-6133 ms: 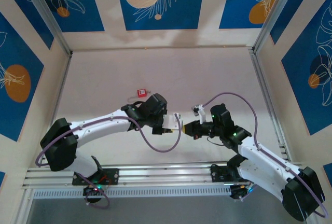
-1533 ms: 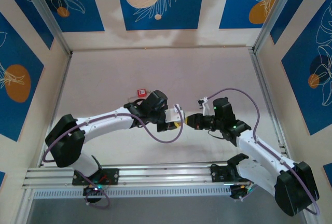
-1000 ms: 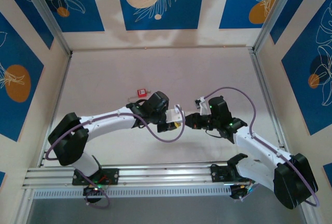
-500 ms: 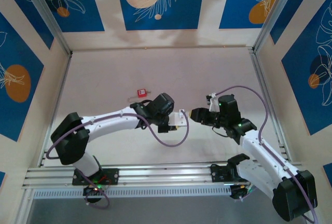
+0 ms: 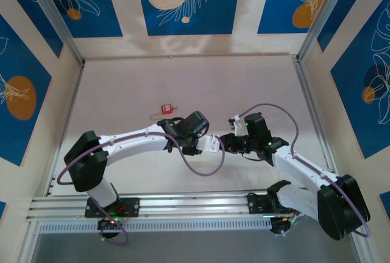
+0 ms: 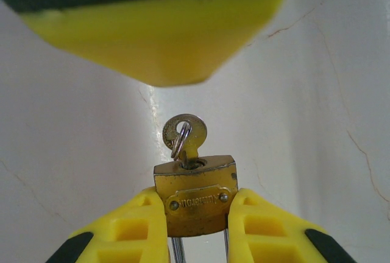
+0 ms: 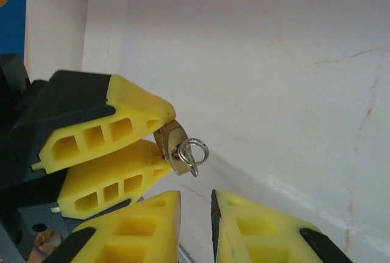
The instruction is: Unlock with the key
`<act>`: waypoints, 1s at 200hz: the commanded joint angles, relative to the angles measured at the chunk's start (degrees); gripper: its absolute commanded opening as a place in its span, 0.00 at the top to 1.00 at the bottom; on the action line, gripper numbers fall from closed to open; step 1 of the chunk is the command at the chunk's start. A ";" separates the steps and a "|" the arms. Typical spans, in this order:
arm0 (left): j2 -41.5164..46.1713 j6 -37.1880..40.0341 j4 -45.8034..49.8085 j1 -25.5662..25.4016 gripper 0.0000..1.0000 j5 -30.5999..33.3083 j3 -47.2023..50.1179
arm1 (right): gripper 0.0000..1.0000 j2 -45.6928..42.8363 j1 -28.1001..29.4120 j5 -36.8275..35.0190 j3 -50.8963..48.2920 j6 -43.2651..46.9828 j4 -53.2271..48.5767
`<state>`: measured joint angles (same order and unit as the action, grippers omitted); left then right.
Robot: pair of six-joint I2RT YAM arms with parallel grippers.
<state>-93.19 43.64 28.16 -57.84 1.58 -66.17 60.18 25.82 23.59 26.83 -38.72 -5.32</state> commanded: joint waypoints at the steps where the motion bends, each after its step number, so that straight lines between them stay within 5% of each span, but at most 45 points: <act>1: 1.25 0.31 0.93 -0.60 0.97 -1.57 -1.16 | 0.77 -0.32 0.63 2.88 -0.93 -0.30 4.43; 91: 2.57 -1.77 -0.82 -0.58 0.98 -3.52 -0.54 | 0.86 4.33 2.93 0.87 0.90 -0.33 5.68; 148: 2.77 -3.46 -3.51 -0.60 0.98 -6.54 0.49 | 1.00 3.80 5.16 -1.18 1.01 -1.09 7.34; 200: 2.77 -4.92 -6.10 -0.69 0.99 -7.94 0.42 | 0.97 6.20 6.74 -1.92 2.37 -1.18 7.25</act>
<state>-92.31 39.88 28.23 -57.71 -1.06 -64.86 66.06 31.51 21.56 26.70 -39.70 0.86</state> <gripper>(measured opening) 0.194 0.063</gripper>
